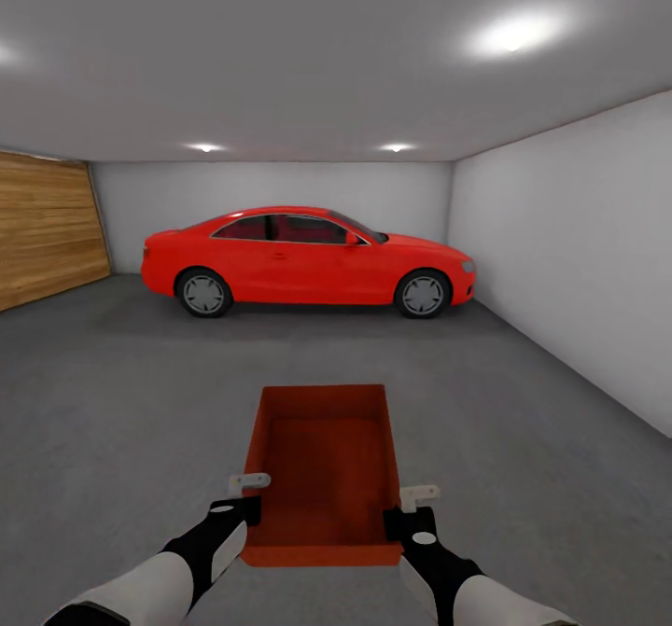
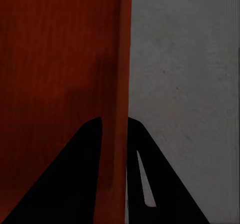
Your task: Move the two storage containers from the living room to the garage. In the garage, place one container on the floor and stack the other container on top of it (either order is fine).
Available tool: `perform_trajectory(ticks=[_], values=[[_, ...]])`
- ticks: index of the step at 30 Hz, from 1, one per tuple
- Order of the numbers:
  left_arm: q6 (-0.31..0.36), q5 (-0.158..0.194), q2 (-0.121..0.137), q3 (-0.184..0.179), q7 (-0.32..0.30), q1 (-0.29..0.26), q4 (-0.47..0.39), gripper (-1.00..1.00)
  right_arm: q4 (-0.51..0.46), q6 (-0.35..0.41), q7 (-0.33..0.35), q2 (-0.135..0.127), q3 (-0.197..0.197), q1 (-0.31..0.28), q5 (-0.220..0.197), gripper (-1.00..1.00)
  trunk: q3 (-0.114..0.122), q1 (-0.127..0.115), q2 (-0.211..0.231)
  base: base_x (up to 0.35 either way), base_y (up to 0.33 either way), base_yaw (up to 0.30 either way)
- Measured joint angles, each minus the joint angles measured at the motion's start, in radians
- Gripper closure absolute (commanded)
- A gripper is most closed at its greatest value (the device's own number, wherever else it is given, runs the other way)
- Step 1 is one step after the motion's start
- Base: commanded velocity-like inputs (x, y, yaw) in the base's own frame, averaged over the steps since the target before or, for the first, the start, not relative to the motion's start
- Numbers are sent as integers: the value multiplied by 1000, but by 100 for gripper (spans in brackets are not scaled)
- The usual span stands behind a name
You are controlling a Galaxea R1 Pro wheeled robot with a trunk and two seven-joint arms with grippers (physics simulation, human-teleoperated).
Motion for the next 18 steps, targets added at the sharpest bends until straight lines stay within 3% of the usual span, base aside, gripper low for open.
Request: perform_trajectory(ticks=[7, 18], values=[[0, 0, 6, 0, -9, 0, -1, 100, 0, -1, -8, 5, 2, 0, -1, 100, 0, 0, 0, 322, 0, -202], [1, 0, 4, 0, -6, 0, -1, 100, 1, -1, -5, 4, 1, 0, -1, 100, 0, 0, 0, 322, 0, -20]])
